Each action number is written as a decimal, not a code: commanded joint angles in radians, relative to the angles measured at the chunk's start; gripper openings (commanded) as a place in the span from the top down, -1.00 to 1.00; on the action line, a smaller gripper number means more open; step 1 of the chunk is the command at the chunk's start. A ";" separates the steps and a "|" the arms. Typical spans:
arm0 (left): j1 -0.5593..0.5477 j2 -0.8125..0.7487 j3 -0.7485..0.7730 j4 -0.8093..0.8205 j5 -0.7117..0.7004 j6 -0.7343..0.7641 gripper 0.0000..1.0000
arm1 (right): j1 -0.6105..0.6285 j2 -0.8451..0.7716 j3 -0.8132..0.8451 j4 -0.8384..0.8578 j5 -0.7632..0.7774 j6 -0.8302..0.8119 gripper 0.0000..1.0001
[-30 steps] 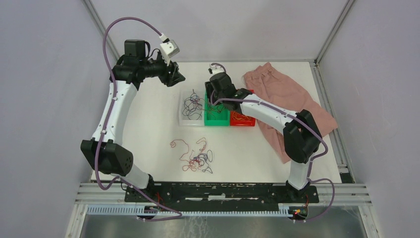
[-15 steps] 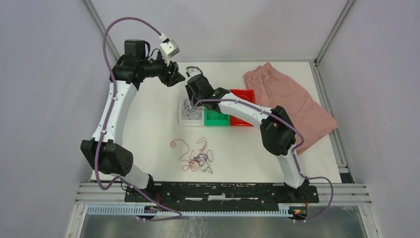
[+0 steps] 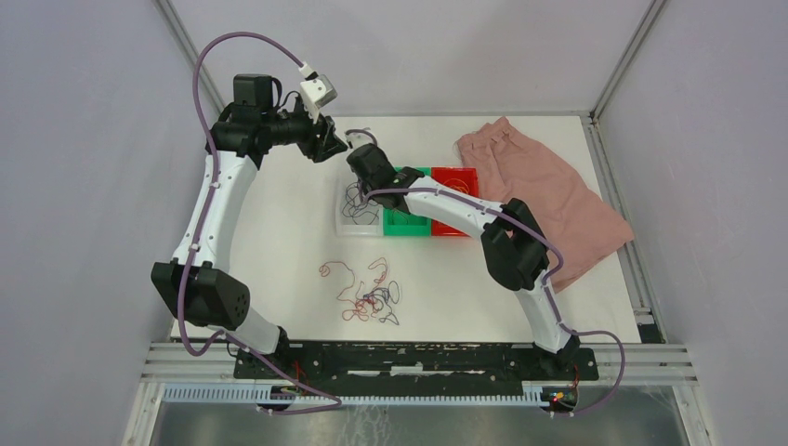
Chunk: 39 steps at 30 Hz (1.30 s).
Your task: Untangle the cables
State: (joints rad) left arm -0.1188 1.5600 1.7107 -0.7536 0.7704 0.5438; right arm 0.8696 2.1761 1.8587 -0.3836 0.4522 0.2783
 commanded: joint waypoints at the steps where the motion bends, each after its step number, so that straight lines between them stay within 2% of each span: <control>1: 0.008 -0.041 0.006 0.022 0.038 -0.008 -0.26 | 0.002 0.000 0.024 0.012 0.060 -0.040 0.42; 11: 0.007 -0.041 0.006 0.022 0.043 -0.009 -0.26 | -0.033 -0.095 -0.143 0.088 0.097 0.010 0.99; 18: 0.007 -0.041 0.009 0.022 0.043 -0.011 -0.26 | -0.089 -0.129 -0.229 0.125 0.055 0.080 1.00; 23: 0.009 -0.038 0.008 0.022 0.040 -0.008 -0.26 | -0.118 -0.193 -0.336 0.233 -0.043 0.133 0.96; 30: 0.007 -0.045 -0.014 0.021 0.046 0.002 -0.26 | -0.154 -0.158 -0.336 0.205 -0.080 0.198 0.99; 34: 0.008 -0.063 -0.051 -0.034 0.060 0.099 -0.29 | -0.154 -0.116 -0.330 0.202 -0.086 0.215 1.00; 39: 0.008 -0.061 -0.095 -0.199 0.057 0.292 -0.30 | -0.155 -0.067 -0.308 0.192 -0.097 0.216 1.00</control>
State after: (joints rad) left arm -0.1181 1.5303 1.6447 -0.8181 0.7921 0.6445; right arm 0.7177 2.0678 1.5158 -0.2153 0.3691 0.4732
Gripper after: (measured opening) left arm 0.646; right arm 0.006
